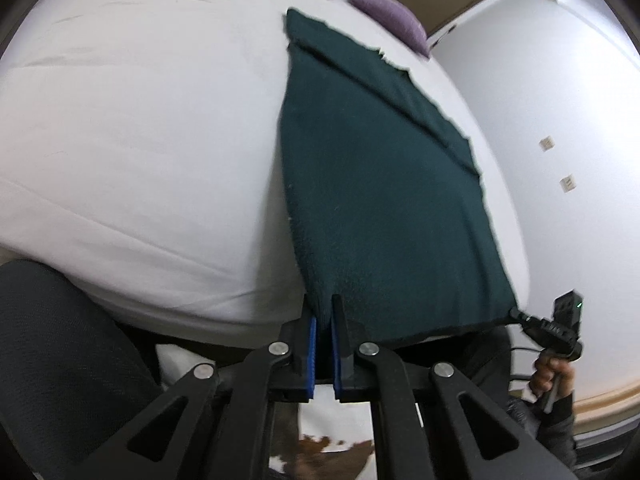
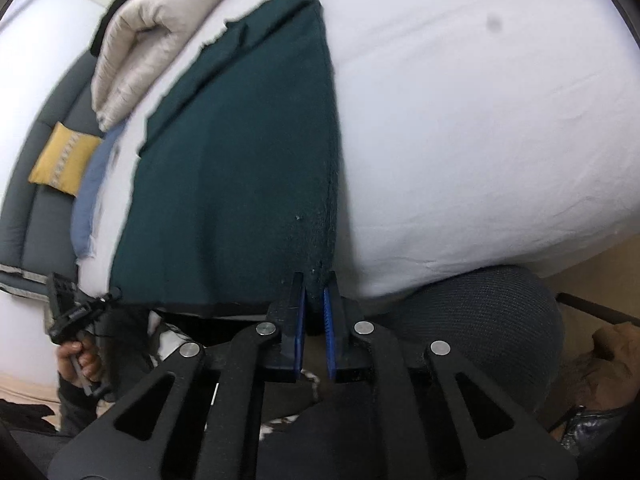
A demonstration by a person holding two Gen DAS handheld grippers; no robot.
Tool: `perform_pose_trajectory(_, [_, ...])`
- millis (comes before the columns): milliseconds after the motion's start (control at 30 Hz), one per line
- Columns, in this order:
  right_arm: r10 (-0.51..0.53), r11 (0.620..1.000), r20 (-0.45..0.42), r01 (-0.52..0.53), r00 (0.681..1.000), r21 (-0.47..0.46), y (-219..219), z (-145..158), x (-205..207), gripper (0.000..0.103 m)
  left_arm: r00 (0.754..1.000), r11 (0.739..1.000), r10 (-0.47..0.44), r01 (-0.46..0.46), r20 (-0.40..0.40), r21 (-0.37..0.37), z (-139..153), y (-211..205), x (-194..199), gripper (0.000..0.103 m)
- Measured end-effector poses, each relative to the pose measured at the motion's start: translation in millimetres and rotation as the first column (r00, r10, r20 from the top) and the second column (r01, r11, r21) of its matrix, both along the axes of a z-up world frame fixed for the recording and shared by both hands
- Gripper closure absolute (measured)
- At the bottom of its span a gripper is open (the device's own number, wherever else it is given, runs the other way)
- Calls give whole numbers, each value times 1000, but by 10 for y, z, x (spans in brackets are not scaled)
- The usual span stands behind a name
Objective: Fold small clothes
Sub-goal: 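Grasp the folded edge with both grippers and fold it over again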
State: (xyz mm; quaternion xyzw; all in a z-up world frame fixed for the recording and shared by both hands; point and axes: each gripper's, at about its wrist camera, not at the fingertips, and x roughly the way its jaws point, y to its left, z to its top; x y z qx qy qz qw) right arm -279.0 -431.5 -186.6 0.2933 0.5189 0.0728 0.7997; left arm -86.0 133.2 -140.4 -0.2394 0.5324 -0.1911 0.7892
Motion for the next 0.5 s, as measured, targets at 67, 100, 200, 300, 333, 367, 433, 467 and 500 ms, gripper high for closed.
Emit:
perform_pose_trajectory(67, [-12, 999, 37, 10, 999, 36, -29, 97, -31, 96, 1000, 999, 13, -12, 19, -34, 95, 28, -7, 96])
perform_pose_trajectory(100, [-13, 998, 63, 10, 998, 57, -38, 171, -41, 96, 999, 998, 18, -17, 27, -56, 147, 37, -9, 96])
perform_pose_trajectory(200, [-13, 996, 95, 5, 995, 84, -23, 286, -43, 96, 999, 994, 31, -27, 41, -103, 253, 64, -1, 97])
perform_pose_trajectory(300, [-23, 993, 108, 11, 994, 114, -29, 325, -8, 96, 998, 989, 40, -32, 56, -144, 330, 61, 18, 97])
perform_pose_trajectory(333, [-29, 991, 122, 12, 992, 137, -33, 351, -4, 96, 997, 987, 44, -34, 60, -159, 354, 50, 28, 97])
perform_pose_trajectory(367, [-36, 987, 138, 13, 990, 159, -48, 376, -4, 96, 997, 984, 48, -37, 64, -174, 381, 75, 43, 97])
perform_pose_trajectory(433, [-48, 982, 162, 16, 986, 189, -52, 452, 39, 96, 996, 978, 58, -42, 70, -205, 428, 107, 70, 97])
perform_pose_trajectory(467, [-53, 980, 175, 17, 983, 201, -54, 489, 60, 96, 995, 974, 65, -48, 72, -221, 449, 105, 95, 97])
perform_pose_trajectory(500, [-61, 977, 187, 20, 980, 214, -64, 531, 95, 96, 995, 969, 75, -55, 73, -240, 474, 117, 128, 97])
